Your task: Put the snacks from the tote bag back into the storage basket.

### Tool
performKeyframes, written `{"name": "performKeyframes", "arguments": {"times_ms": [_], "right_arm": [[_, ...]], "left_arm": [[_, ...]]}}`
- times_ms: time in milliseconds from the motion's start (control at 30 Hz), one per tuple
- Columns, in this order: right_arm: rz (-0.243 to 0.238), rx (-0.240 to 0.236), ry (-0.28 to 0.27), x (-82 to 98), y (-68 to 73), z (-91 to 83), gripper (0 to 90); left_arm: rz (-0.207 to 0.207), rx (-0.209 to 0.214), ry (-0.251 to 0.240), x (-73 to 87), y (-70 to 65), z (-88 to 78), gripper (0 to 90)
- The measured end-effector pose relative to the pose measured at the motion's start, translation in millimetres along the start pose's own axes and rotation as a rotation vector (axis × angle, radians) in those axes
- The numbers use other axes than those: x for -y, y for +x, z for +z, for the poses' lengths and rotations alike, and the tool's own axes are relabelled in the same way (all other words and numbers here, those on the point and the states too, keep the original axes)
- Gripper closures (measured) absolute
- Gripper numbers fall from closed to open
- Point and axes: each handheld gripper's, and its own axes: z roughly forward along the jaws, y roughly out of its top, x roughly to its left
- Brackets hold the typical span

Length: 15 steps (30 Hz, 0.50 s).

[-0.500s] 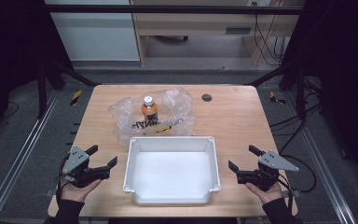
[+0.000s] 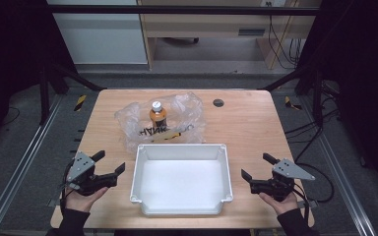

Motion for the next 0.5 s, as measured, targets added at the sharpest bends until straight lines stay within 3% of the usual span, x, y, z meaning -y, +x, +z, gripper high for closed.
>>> {"name": "performKeyframes", "arguments": {"times_ms": [500], "right_arm": [[0.003,0.000,0.002,-0.8,0.4,0.5,2.5]], "left_arm": [[0.006,0.009,-0.017,-10.8,-4.1,9.4,13.2]]}}
